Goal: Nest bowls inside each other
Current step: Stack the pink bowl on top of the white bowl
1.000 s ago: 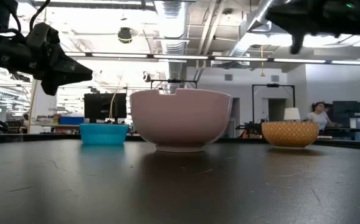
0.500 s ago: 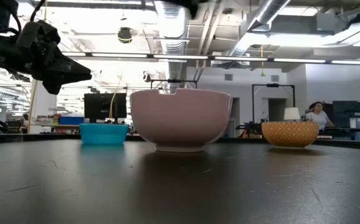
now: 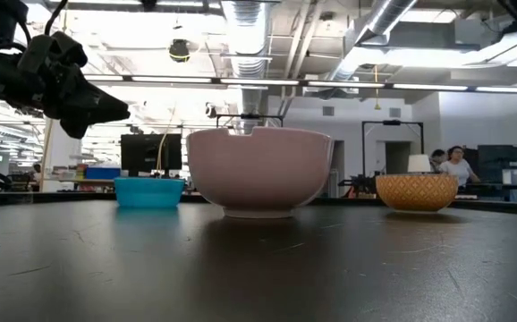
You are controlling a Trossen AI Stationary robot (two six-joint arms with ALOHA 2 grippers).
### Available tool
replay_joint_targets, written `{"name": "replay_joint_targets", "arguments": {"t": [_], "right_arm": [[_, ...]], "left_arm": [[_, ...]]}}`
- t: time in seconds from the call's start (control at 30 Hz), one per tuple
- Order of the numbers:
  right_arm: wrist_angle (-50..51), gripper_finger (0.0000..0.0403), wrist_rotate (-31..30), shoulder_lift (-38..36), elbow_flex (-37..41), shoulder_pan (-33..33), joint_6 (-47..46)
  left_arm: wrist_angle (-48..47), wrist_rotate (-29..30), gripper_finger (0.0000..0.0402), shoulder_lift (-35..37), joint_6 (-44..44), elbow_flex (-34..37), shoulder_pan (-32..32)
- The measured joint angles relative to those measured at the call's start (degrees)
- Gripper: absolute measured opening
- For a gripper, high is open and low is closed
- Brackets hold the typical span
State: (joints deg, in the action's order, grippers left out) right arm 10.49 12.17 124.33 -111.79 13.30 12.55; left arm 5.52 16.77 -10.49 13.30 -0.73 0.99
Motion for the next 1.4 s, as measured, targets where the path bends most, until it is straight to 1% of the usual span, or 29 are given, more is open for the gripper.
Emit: {"name": "replay_joint_targets", "arguments": {"t": [0.2, 0.37, 0.43, 0.63, 0.83, 1.1, 1.23, 1.4], "right_arm": [[3.3, 0.0177, 6.0, 8.4, -6.8, 0.2, 6.5], [3.4, 0.0174, 11.6, 12.9, -11.5, 0.3, 7.5], [4.0, 0.0172, 12.1, 14.5, -12.4, 0.7, 8.9], [5.6, 0.0171, 11.1, 17.5, -13.0, 2.4, 17.6], [7.5, 0.017, 0.8, 18.3, -12.9, 3.7, 24.3], [9.4, 0.0166, 0.5, 18.4, -12.9, 4.0, 26.2], [9.1, 0.0139, 0.1, 18.4, -12.9, 4.1, 28.4], [9.2, 0.0081, 0.2, 18.4, -12.9, 4.5, 30.8]], "left_arm": [[-0.8, 0.0, 0.0088, 0.0, 1.4, 0.0, 0.0], [-1.8, 0.0, 0.0088, 0.0, 3.5, 0.0, 0.0], [-2.1, 0.0, 0.0088, 0.0, 3.9, 0.0, 0.0], [-2.5, -3.3, 0.0088, 0.0, 4.2, 0.0, 0.0], [-2.6, -4.1, 0.0088, 0.0, 4.5, 0.0, 0.0], [-2.2, -4.1, 0.0088, 0.0, 4.5, 0.0, 0.0], [-2.0, -4.1, 0.0088, 0.0, 4.5, 0.0, 0.0], [-2.0, -4.1, 0.0088, 0.0, 4.7, 0.0, 0.0]]}}
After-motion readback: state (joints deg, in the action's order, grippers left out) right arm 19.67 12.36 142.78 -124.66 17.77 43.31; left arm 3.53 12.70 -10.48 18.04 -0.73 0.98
